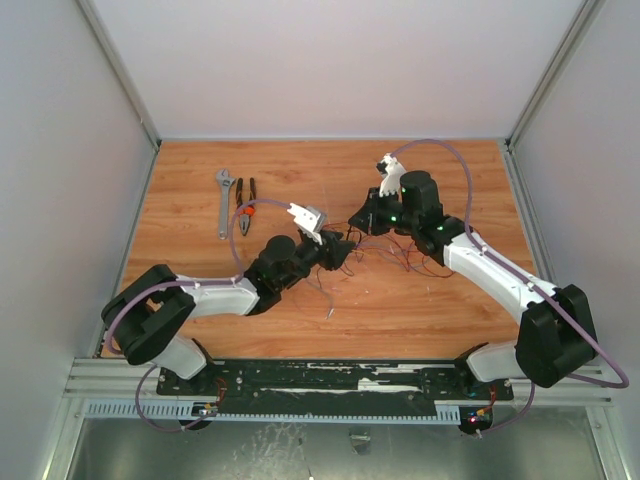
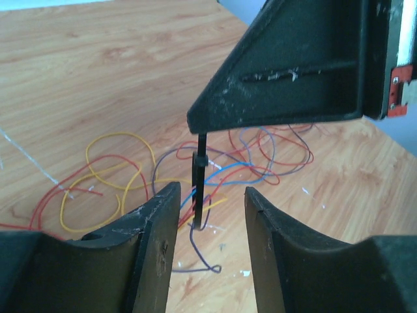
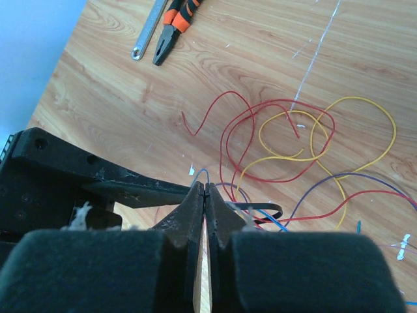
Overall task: Zip-tie the wires
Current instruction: Tie the cable at the center of the board.
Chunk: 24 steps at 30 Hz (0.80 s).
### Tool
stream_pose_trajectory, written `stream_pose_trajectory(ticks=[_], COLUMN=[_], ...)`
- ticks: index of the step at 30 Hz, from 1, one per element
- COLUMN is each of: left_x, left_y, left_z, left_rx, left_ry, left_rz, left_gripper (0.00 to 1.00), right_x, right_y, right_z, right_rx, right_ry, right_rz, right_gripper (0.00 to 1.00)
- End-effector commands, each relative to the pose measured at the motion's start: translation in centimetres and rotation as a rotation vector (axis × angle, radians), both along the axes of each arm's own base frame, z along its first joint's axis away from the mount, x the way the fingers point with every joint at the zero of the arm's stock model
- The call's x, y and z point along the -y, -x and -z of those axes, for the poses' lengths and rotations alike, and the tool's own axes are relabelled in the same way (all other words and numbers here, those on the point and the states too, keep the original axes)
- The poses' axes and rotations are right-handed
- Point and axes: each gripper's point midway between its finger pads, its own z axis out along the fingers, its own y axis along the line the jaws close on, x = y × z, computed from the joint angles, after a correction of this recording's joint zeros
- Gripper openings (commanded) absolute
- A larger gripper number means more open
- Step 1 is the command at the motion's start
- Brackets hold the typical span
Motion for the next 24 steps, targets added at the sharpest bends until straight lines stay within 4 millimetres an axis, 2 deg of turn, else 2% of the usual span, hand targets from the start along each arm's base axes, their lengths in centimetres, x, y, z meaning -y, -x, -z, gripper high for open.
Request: stream_pose_trajectory(ticks=[1, 11, 24], left_x=[1.0, 1.4, 1.5], left_y=[-1.0, -2.1, -2.4], left_z=[-2.5, -3.1, -2.7], left_rx=[0.054, 0.082, 0.079], left_ry=[0.075, 0.075, 0.069], left_rz=[-0.014, -0.046, -0.049], left_gripper=[0.48, 0.35, 0.11], right_x=[-0.3, -0.3, -0.2], right_y=[0.1, 0.1, 0.0], right_z=[-0.7, -0.8, -0.8], right_rx=[0.010, 0.011, 0.013], right_ry=[-0.017, -0.020, -0.024], right_rz=[0.012, 0.016, 0.022], right_gripper=[0.00, 0.00, 0.00])
